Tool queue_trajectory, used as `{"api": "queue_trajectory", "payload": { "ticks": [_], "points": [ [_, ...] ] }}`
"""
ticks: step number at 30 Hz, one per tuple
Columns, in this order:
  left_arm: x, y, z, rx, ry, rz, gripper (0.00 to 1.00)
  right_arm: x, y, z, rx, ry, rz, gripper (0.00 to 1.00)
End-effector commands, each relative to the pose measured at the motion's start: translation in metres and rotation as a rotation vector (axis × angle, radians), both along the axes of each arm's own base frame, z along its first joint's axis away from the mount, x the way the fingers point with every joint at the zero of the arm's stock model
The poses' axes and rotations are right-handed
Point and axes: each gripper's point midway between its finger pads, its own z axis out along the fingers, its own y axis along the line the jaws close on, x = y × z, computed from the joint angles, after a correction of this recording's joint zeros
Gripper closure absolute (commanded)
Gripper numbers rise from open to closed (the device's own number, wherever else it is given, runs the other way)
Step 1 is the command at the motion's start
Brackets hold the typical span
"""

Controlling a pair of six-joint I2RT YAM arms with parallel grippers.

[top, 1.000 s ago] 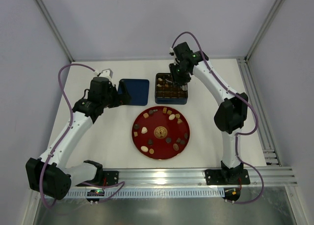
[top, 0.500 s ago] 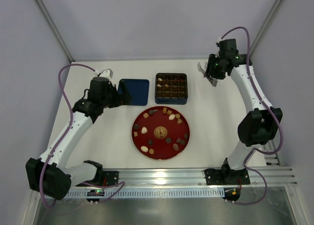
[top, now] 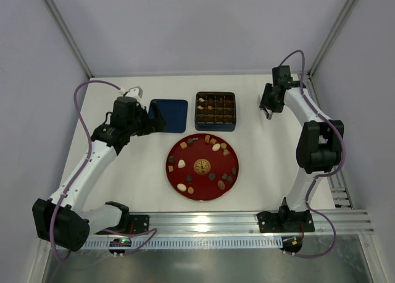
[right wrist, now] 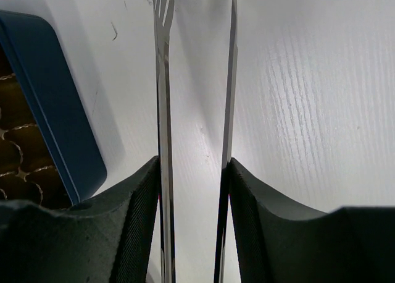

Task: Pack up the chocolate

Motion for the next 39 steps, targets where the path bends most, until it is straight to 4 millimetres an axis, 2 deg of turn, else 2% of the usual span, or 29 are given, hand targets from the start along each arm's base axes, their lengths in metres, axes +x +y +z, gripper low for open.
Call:
{"api": "queue_trajectory", "payload": {
  "ticks": [1, 9, 17, 28, 34, 39],
  "points": [
    [0.003, -0.003, 0.015, -0.026, -0.053, -0.016, 0.0, 0.015, -0.009, 0.005, -0.034, -0.07, -0.037, 0.51],
    [0.004, -0.004, 0.012, -0.025, -0.043, -0.019, 0.0, 0.001, -0.008, -0.038, -0.036, 0.045, -0.019, 0.45],
    [0.005, -0.003, 0.007, -0.017, -0.031, -0.014, 0.0, -0.01, -0.003, -0.062, -0.016, 0.113, -0.003, 0.39],
    [0.007, -0.001, -0.002, -0.003, -0.007, -0.003, 0.0, -0.017, 0.001, -0.076, 0.002, 0.151, 0.01, 0.31],
    [0.009, -0.001, -0.007, 0.005, 0.005, 0.0, 0.0, -0.018, 0.002, -0.075, 0.009, 0.153, 0.014, 0.24],
    [0.009, 0.0, -0.01, 0.013, 0.014, 0.004, 0.0, -0.02, 0.004, -0.07, 0.019, 0.144, 0.019, 0.15]
  ]
}}
